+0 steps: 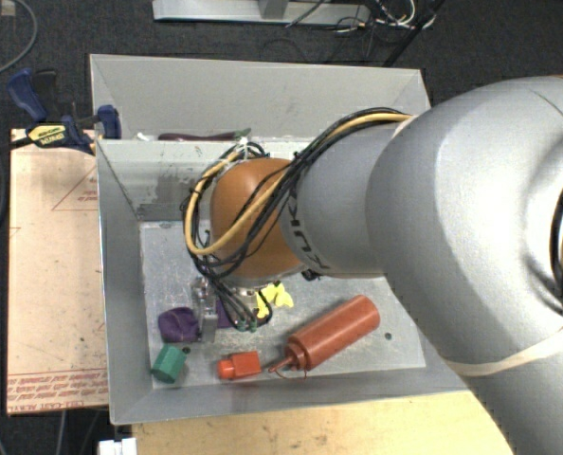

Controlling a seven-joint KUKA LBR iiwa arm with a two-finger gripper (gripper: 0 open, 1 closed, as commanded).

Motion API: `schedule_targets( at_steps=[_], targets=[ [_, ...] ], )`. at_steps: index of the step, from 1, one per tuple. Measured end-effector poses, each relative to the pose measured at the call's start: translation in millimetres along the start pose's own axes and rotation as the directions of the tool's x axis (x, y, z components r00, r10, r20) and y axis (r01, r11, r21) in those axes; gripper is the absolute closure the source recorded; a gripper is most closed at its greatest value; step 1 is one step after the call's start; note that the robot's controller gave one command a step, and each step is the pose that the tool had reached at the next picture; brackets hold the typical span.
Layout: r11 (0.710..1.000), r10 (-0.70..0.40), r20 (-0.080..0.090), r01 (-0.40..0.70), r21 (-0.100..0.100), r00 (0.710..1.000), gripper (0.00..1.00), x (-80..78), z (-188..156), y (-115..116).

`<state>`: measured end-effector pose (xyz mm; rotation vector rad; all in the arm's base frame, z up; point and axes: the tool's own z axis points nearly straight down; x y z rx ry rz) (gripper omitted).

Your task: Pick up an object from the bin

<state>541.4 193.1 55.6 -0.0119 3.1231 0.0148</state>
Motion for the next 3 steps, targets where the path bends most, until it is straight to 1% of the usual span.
schedule_targets(
  at_steps=[1, 2, 3],
  targets=[
    [1.000, 0.001, 0.001, -0.001, 0.000, 1.000, 1.00, 0.3, -3, 0],
    [1.000, 0.001, -0.008, -0.001, 0.002, 1.000, 1.00, 2.5, -14, -1],
    [1.000, 0.001, -0.007, -0.001, 0.002, 1.000, 1.00, 2.3, -32, 0]
  ],
)
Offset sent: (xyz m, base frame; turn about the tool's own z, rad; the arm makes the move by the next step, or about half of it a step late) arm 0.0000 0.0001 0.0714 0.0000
